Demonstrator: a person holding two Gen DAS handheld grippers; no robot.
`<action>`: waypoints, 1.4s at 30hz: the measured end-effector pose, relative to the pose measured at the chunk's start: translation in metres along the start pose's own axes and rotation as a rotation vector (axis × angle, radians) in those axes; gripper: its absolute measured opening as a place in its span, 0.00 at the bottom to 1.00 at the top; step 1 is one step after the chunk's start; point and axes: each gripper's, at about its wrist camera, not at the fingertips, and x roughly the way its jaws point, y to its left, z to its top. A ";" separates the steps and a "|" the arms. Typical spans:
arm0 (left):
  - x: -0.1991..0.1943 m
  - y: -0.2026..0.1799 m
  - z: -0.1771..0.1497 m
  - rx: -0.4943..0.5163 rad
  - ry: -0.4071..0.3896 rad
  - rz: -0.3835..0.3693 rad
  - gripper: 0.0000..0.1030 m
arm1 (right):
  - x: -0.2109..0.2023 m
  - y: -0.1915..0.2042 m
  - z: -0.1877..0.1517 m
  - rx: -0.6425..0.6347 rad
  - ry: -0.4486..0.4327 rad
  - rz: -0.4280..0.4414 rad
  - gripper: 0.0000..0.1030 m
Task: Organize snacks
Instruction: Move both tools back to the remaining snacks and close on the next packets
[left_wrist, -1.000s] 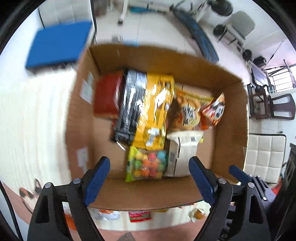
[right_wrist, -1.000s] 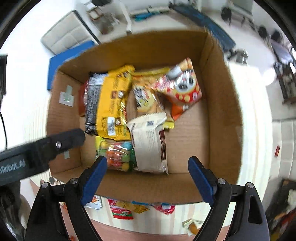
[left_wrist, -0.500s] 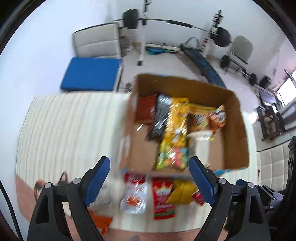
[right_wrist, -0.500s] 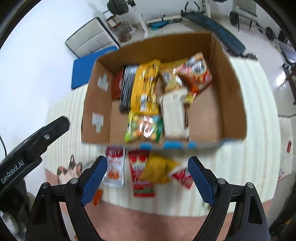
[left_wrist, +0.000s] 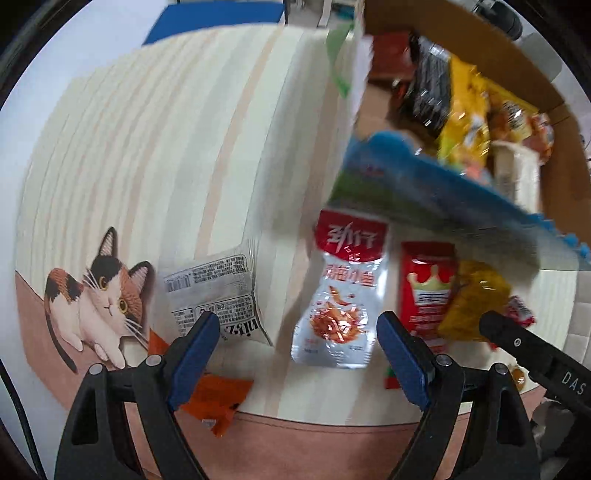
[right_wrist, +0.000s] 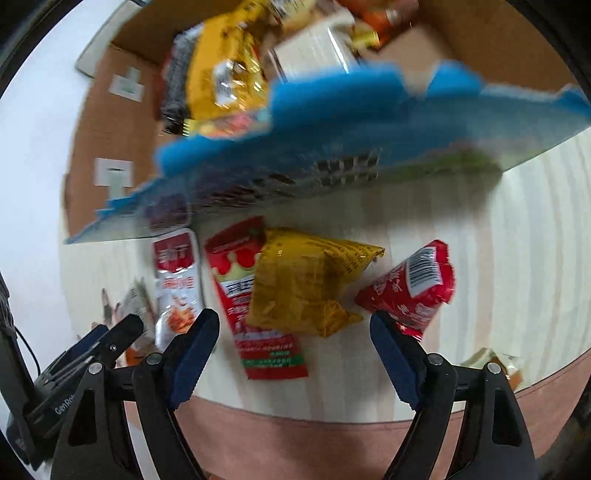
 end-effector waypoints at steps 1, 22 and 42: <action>0.007 -0.001 0.002 0.004 0.010 0.001 0.84 | 0.005 0.001 0.001 0.005 0.003 -0.011 0.80; 0.060 -0.061 0.028 0.166 0.083 0.056 0.84 | 0.017 -0.007 -0.001 -0.027 -0.011 -0.113 0.71; 0.044 -0.063 -0.032 0.235 0.056 0.036 0.49 | 0.037 0.002 -0.030 -0.048 0.006 -0.121 0.70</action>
